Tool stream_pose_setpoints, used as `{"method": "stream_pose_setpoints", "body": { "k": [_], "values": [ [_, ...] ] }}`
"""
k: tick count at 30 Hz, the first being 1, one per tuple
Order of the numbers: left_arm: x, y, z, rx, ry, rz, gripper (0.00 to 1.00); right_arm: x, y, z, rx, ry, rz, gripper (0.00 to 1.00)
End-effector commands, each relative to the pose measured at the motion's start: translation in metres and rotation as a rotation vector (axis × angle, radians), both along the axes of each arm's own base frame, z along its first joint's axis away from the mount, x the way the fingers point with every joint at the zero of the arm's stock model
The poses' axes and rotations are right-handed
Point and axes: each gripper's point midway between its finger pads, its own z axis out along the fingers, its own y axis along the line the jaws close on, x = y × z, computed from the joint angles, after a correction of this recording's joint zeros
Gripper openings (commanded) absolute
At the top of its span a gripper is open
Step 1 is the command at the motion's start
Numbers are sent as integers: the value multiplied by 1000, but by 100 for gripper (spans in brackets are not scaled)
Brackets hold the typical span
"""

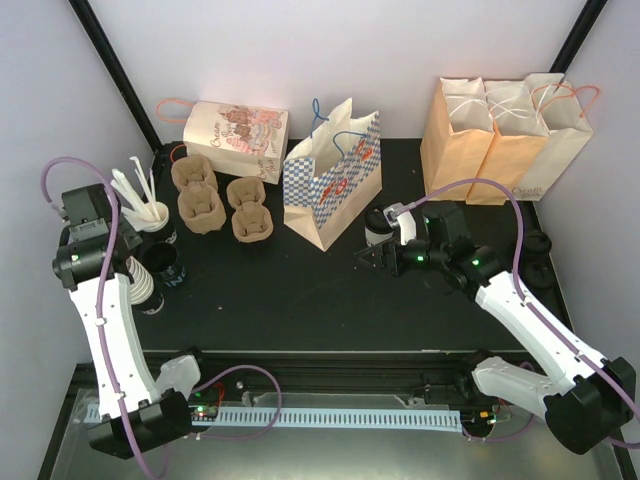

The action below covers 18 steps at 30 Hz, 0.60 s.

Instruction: Pack the takeout coffee

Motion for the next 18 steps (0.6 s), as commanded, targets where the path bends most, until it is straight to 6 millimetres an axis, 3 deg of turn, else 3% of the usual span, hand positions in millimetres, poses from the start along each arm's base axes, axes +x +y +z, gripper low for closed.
{"method": "stream_pose_setpoints", "body": {
  "k": [1,6,12,15,18],
  "values": [
    [-15,3,33,64,-34,23,2,2,5,14,27,-28,12,89],
    [-36,2,77,127,-106,68,2,0,5,11,20,-20,13,89],
    [-51,-8,108,158,-248,59,2,-1,5,3,4,2,14,88],
    [-49,-20,123,154,-336,-3,2,-2,3,1,-8,7,8,88],
    [-33,-49,135,94,-410,-181,2,-1,-1,-2,-26,9,-12,88]
  ]
}}
